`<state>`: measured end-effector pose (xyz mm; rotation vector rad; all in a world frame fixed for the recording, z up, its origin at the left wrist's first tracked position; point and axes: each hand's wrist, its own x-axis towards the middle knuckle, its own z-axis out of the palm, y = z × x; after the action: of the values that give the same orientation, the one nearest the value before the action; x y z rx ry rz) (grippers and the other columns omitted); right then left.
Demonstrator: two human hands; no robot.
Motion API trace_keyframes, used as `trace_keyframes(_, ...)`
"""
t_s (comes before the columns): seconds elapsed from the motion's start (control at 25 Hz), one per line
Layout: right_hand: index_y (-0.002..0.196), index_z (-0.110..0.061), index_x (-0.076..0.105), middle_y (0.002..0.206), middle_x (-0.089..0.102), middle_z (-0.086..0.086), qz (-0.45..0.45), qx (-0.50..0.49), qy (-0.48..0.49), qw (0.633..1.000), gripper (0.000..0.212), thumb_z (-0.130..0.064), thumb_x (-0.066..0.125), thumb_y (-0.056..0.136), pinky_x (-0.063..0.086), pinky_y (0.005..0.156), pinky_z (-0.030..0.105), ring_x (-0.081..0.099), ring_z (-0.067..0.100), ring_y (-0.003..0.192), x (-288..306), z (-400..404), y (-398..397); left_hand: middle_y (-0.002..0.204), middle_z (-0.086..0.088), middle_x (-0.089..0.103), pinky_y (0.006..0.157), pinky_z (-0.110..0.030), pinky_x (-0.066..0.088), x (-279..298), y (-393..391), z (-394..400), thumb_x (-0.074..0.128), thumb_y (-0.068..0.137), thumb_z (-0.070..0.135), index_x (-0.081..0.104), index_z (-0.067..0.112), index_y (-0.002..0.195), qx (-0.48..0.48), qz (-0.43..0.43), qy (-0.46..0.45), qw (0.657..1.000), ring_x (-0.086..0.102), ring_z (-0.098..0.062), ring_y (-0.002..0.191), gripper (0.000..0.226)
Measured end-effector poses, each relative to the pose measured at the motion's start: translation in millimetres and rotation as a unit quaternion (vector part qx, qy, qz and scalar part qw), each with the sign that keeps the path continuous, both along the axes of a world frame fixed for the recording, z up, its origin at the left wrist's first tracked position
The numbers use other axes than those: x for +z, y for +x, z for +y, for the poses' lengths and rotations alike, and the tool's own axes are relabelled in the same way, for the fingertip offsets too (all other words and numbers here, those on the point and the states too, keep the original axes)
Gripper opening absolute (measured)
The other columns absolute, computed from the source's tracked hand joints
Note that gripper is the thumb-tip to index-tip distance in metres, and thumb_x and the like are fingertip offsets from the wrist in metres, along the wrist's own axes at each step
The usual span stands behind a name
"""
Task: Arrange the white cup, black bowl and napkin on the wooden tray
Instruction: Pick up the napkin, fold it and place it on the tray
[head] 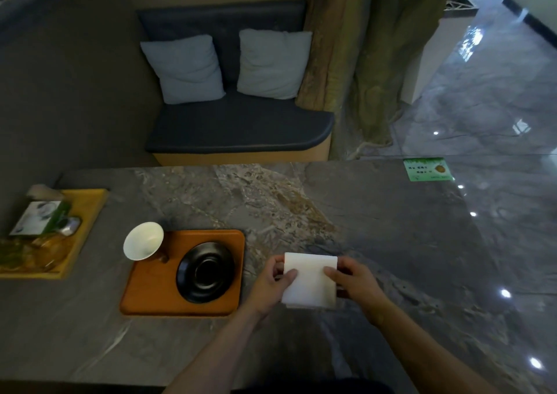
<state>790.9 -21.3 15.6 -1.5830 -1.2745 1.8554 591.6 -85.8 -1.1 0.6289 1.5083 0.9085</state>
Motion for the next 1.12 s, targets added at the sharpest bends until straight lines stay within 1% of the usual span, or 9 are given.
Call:
trace_keyframes(0.16,0.103,-0.032,0.061,0.11,0.065,-0.004,0.013,0.003,0.027,1.0,0.012,-0.027,0.062,0.092,0.058,0.072,0.032,0.064,0.017,0.099,-3,-9,-16,0.123,-0.001,0.06,0.083,-0.038,0.06,14,-11,-13,0.065,0.09,0.033,0.045,0.034,0.124,0.002,0.047,0.019,0.999,0.063,-0.019,0.106,0.039)
trace_keyframes(0.28,0.103,-0.039,0.058,0.112,0.063,-0.006,0.011,0.01,0.035,0.999,0.011,-0.034,0.06,0.093,0.058,0.069,0.03,0.062,0.014,0.099,-5,-16,-34,0.121,0.004,0.059,0.084,-0.038,0.06,19,-27,-25,0.064,0.09,0.039,0.044,0.037,0.124,0.0,0.078,0.026,0.997,0.062,-0.015,0.106,0.039)
trace_keyframes(0.4,0.116,-0.044,0.049,0.119,0.056,-0.007,0.002,0.046,0.03,0.998,0.023,-0.042,0.056,0.094,0.058,0.072,0.031,0.058,0.014,0.104,-9,-27,-57,0.118,0.004,0.059,0.081,-0.037,0.06,24,-47,-38,0.063,0.091,0.036,0.046,0.039,0.118,0.009,0.09,0.053,0.994,0.063,-0.014,0.104,0.032)
trace_keyframes(0.52,0.115,-0.053,0.045,0.122,0.056,-0.009,0.024,0.086,0.024,0.996,0.038,-0.033,0.066,0.089,0.059,0.074,0.035,0.057,0.015,0.108,-9,-39,-82,0.117,0.007,0.058,0.074,-0.029,0.06,29,-74,-51,0.062,0.092,0.036,0.044,0.039,0.119,0.008,0.093,0.054,0.994,0.064,-0.014,0.102,0.033)
trace_keyframes(0.6,0.113,-0.057,0.044,0.121,0.056,-0.01,0.033,0.116,0.032,0.992,0.051,-0.023,0.07,0.086,0.06,0.069,0.03,0.058,0.015,0.107,-8,-47,-101,0.119,0.009,0.056,0.072,-0.025,0.059,30,-95,-60,0.061,0.092,0.039,0.041,0.038,0.125,0.006,0.098,0.045,0.994,0.062,-0.013,0.103,0.039)
trace_keyframes(0.72,0.115,-0.057,0.042,0.12,0.056,-0.013,0.02,0.128,0.033,0.991,0.057,-0.017,0.071,0.085,0.058,0.064,0.025,0.058,0.014,0.106,-7,-57,-131,0.122,0.008,0.055,0.069,-0.021,0.058,29,-127,-73,0.06,0.092,0.041,0.038,0.035,0.129,0.002,0.115,0.033,0.993,0.061,-0.011,0.102,0.043)
trace_keyframes(0.92,0.119,-0.055,0.042,0.121,0.055,-0.011,0.0,0.135,0.033,0.99,0.059,-0.014,0.069,0.086,0.058,0.064,0.026,0.058,0.013,0.107,-10,-68,-178,0.13,0.003,0.051,0.09,-0.035,0.056,22,-175,-86,0.057,0.095,0.034,0.036,0.031,0.134,0.0,0.112,0.006,0.994,0.056,-0.014,0.112,0.044)
trace_keyframes(1.04,0.116,-0.051,0.043,0.119,0.057,-0.01,-0.014,0.129,0.036,0.991,0.055,-0.012,0.069,0.086,0.056,0.063,0.023,0.058,0.009,0.104,-14,-71,-207,0.13,0.002,0.052,0.094,-0.041,0.054,18,-204,-93,0.057,0.095,0.028,0.039,0.031,0.132,0.008,0.094,0.0,0.996,0.055,-0.016,0.114,0.041)
trace_keyframes(1.12,0.118,-0.047,0.043,0.116,0.059,-0.008,-0.021,0.122,0.036,0.992,0.054,-0.013,0.07,0.086,0.054,0.061,0.021,0.058,0.008,0.101,-17,-75,-224,0.129,0.001,0.053,0.092,-0.04,0.054,15,-224,-97,0.057,0.095,0.024,0.04,0.032,0.129,0.009,0.087,-0.002,0.996,0.056,-0.016,0.113,0.039)
